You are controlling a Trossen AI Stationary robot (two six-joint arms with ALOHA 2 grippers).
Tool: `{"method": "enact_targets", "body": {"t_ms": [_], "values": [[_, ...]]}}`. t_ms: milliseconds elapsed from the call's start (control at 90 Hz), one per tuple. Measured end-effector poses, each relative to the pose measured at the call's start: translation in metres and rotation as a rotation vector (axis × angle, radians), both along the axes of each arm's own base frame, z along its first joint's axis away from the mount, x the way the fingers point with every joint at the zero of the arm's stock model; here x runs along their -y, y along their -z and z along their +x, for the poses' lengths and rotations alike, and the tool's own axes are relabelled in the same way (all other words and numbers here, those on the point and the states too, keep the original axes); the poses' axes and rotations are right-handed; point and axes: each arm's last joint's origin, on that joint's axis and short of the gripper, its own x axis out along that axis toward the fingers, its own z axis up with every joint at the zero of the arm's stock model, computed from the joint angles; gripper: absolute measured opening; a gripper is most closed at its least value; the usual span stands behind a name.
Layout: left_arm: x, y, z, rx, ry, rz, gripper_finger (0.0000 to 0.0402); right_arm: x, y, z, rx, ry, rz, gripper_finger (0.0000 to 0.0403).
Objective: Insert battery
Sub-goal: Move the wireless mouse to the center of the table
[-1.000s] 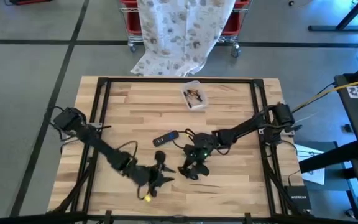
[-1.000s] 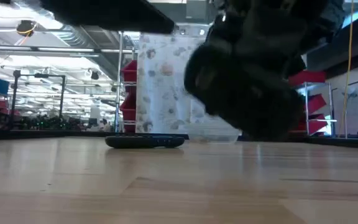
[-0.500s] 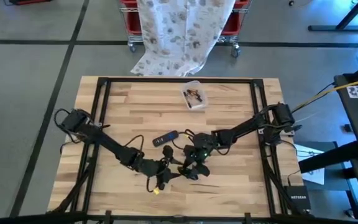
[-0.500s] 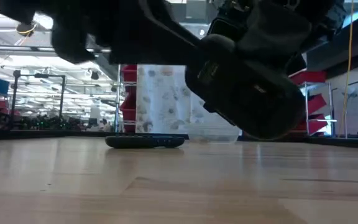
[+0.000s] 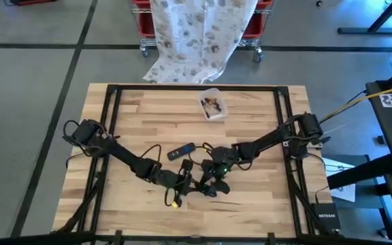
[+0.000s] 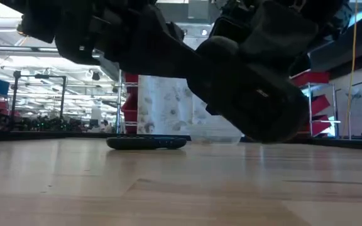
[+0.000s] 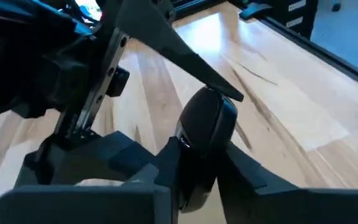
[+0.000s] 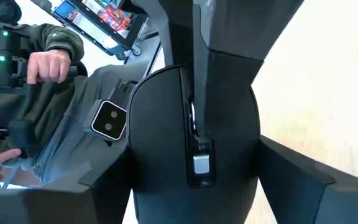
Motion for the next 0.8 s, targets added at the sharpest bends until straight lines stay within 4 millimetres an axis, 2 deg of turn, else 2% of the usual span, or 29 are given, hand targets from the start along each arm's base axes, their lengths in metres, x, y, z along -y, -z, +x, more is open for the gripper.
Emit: {"method": "enact_targets", "body": {"t_ms": [89,178,389,533,800], "values": [[-0.002,0.003,-0.001,-0.044,-0.064,-0.112,0.0052,0.007,-0.003,-0.003,-0.046,0.06,-0.062,0.0339],[-0.006,0.008,-0.002,-0.099,-0.191,-0.26,0.0052,0.013,-0.012,-0.013,-0.089,0.151,-0.198,0.0366],[-0.028,0.021,-0.004,-0.245,-0.457,-0.526,0.0047,0.023,-0.053,-0.047,-0.148,0.433,-0.531,0.038],[-0.042,0.023,-0.002,-0.247,-0.564,-0.568,0.0074,0.007,-0.072,-0.063,-0.093,0.499,-0.588,0.0381],[-0.048,0.01,-0.004,-0.267,-0.537,-0.599,0.0127,-0.042,-0.072,-0.082,-0.017,0.534,-0.678,0.0382]]}}
